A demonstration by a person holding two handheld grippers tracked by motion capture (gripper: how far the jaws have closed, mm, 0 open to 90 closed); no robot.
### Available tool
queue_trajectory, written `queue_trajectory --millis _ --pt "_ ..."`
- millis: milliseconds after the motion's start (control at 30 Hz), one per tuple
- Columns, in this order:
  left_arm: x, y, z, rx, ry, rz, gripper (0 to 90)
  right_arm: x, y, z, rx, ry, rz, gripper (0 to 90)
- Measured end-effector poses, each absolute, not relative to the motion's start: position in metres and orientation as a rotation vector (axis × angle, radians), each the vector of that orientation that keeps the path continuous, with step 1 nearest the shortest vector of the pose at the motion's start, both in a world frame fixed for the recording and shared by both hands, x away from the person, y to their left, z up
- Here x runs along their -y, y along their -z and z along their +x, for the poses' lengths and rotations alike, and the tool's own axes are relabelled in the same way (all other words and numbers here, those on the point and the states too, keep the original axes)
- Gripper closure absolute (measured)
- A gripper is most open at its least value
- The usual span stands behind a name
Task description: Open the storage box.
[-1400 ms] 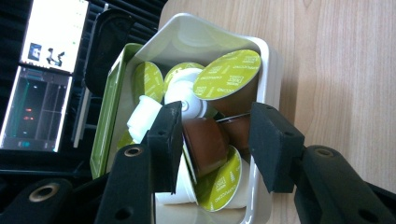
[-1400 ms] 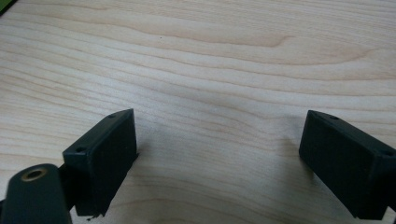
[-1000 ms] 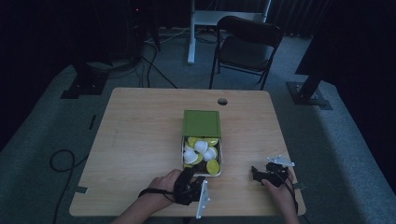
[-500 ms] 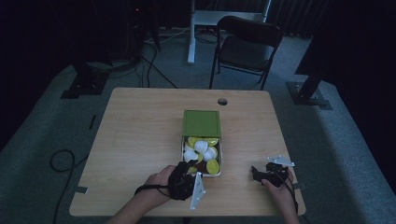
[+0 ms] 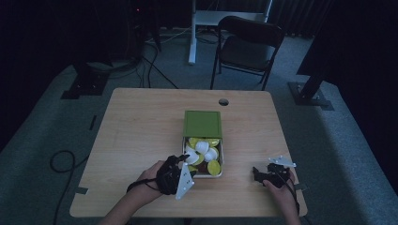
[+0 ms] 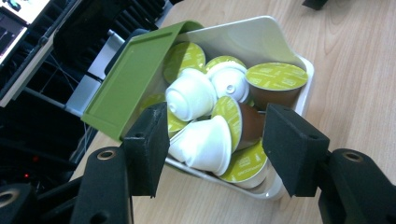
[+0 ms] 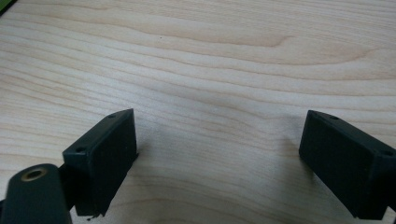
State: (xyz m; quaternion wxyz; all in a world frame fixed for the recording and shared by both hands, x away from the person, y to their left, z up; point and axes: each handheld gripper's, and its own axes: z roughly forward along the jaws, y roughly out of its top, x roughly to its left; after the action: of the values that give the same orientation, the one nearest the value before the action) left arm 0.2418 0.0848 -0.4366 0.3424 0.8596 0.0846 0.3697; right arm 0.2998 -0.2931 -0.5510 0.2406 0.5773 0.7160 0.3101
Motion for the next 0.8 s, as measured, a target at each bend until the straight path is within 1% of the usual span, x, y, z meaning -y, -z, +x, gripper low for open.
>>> queue_trajectory --millis 100,200,233,300,400,433,600,800 --pt "-0.092 0.434 0.244 -0.239 -0.922 2.216 38.1 0.293 0.551 0.300 -1.959 -0.849 1.580 10.8" --pt "-0.097 0.432 0.245 -0.252 -0.900 2.209 34.0 0.293 0.551 0.300 -1.959 -0.848 1.580 10.7" --pt "-0.101 0.432 0.245 -0.269 -0.888 2.195 34.0 0.293 0.551 0.300 -1.959 -0.848 1.580 10.7" --pt "-0.106 0.431 0.246 -0.282 -0.864 2.191 28.1 0.293 0.551 0.300 -1.959 -0.848 1.580 10.7" --pt "-0.113 0.432 0.249 -0.316 -0.855 2.186 24.1 0.293 0.551 0.300 -1.959 -0.848 1.580 10.7" --pt "-0.116 0.432 0.250 -0.321 -0.872 2.184 23.4 0.293 0.551 0.300 -1.959 -0.848 1.580 10.8" --pt "-0.127 0.436 0.253 -0.346 -0.851 2.190 19.8 0.293 0.551 0.300 -1.959 -0.849 1.580 10.7" --pt "-0.140 0.442 0.257 -0.372 -0.832 2.201 17.5 0.293 0.551 0.300 -1.959 -0.848 1.580 10.8"
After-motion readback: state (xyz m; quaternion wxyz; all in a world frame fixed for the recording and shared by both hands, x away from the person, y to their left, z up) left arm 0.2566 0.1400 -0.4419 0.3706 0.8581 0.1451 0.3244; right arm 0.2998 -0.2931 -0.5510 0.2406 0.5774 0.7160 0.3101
